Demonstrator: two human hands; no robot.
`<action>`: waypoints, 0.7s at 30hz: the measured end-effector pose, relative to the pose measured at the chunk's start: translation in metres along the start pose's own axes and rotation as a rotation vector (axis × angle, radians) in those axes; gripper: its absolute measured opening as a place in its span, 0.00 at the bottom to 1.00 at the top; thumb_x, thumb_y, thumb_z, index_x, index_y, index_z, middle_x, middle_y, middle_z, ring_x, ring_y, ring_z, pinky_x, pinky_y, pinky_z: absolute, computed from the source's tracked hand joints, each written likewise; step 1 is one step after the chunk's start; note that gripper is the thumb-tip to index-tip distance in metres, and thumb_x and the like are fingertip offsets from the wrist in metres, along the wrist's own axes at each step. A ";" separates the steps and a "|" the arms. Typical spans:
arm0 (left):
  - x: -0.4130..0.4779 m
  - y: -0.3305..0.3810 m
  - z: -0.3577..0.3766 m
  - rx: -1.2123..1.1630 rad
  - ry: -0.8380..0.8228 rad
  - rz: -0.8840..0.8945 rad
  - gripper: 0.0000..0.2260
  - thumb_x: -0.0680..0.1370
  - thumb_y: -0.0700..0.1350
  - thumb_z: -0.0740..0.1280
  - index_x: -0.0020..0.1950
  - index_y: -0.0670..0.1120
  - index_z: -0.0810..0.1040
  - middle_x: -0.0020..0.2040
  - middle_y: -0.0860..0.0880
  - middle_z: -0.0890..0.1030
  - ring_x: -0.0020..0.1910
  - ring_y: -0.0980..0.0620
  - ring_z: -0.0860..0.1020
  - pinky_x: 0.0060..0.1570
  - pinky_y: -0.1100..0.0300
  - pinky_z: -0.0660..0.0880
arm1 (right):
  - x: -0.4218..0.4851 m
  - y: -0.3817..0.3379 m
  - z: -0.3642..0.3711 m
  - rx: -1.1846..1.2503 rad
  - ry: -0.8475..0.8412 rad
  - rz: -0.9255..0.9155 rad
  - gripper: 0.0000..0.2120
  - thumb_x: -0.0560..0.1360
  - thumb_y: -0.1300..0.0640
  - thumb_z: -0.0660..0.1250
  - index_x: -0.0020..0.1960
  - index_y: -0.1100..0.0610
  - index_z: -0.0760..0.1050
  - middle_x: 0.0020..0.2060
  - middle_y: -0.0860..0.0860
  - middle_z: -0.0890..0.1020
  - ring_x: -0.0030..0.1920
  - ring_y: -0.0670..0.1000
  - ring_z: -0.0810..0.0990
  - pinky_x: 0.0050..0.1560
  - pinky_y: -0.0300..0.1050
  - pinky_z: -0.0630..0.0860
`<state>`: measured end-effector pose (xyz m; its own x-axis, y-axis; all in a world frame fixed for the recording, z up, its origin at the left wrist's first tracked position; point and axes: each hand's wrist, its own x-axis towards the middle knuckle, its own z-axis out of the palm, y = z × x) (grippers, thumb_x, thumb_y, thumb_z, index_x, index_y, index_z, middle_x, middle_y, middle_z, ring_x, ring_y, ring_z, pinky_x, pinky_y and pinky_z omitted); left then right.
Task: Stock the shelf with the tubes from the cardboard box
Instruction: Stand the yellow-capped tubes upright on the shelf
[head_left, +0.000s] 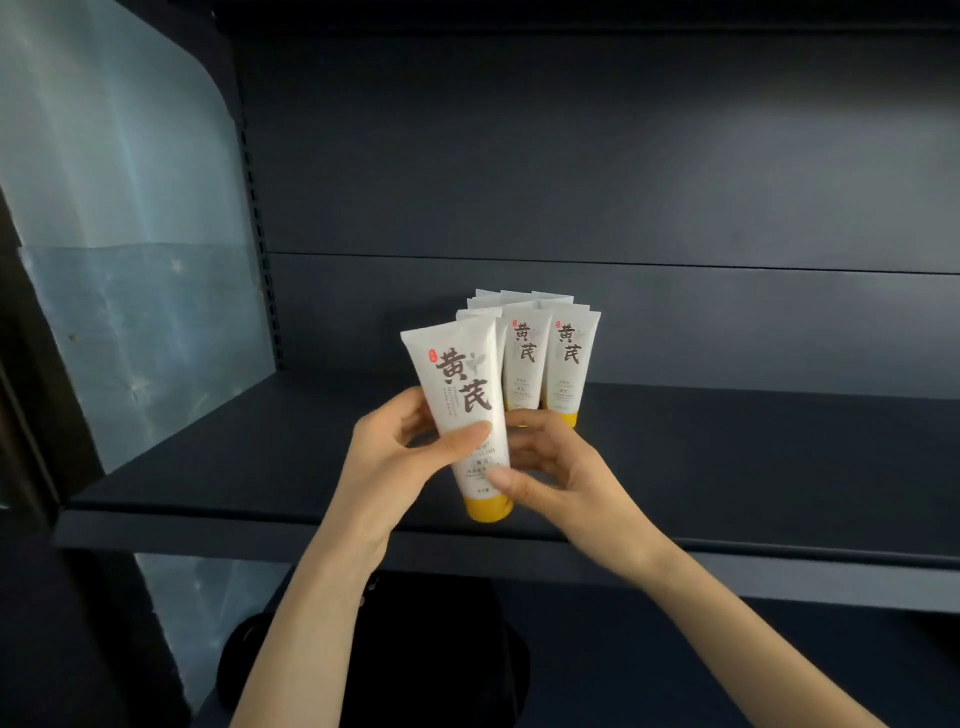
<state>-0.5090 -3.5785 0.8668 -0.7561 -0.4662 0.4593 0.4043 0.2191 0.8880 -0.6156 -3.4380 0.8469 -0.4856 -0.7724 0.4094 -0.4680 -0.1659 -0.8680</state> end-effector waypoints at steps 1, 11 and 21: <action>0.002 0.000 0.005 -0.005 -0.011 0.006 0.18 0.63 0.47 0.75 0.52 0.49 0.80 0.49 0.54 0.85 0.50 0.58 0.82 0.43 0.70 0.76 | -0.003 -0.001 -0.001 -0.014 0.008 -0.008 0.23 0.70 0.48 0.71 0.62 0.51 0.71 0.55 0.45 0.82 0.58 0.46 0.79 0.60 0.46 0.75; 0.002 -0.004 0.028 0.054 -0.048 0.064 0.24 0.62 0.50 0.75 0.57 0.55 0.75 0.51 0.58 0.84 0.52 0.59 0.81 0.47 0.70 0.76 | -0.015 -0.006 -0.012 -0.016 0.106 -0.048 0.22 0.67 0.50 0.73 0.60 0.52 0.74 0.52 0.45 0.83 0.53 0.47 0.82 0.55 0.42 0.78; -0.027 -0.023 -0.004 1.001 -0.092 0.002 0.37 0.72 0.70 0.45 0.78 0.55 0.51 0.74 0.62 0.55 0.74 0.62 0.53 0.74 0.56 0.51 | 0.028 0.015 -0.041 -0.050 0.278 0.072 0.17 0.70 0.54 0.74 0.54 0.46 0.72 0.52 0.47 0.82 0.49 0.44 0.82 0.44 0.37 0.80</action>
<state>-0.4961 -3.5749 0.8338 -0.8098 -0.4065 0.4230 -0.1814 0.8592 0.4784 -0.6663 -3.4370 0.8564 -0.6995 -0.5823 0.4143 -0.4570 -0.0812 -0.8857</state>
